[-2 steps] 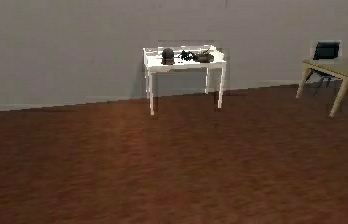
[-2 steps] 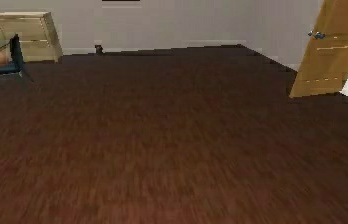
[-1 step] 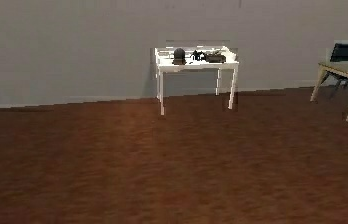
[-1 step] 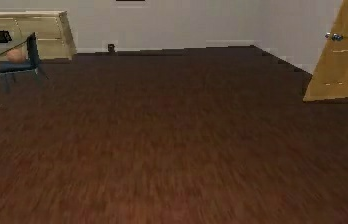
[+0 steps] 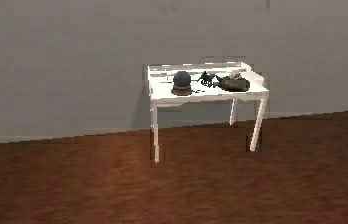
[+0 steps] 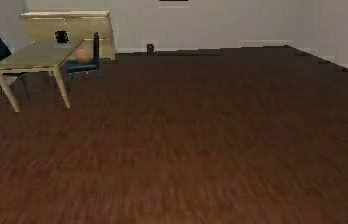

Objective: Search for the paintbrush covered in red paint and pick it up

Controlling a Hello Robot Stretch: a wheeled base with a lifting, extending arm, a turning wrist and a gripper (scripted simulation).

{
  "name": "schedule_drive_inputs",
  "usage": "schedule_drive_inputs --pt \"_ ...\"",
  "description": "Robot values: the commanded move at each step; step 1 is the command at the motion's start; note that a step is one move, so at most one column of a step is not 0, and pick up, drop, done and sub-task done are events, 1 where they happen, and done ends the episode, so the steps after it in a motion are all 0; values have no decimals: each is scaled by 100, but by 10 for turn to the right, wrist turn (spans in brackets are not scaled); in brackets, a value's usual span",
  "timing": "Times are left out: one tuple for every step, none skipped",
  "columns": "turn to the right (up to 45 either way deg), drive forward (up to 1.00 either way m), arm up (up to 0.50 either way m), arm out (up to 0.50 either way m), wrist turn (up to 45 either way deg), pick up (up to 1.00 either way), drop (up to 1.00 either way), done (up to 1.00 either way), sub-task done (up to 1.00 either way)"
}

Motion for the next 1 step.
schedule_drive_inputs --pt "0 100 0 0 0 0 0 0 0"
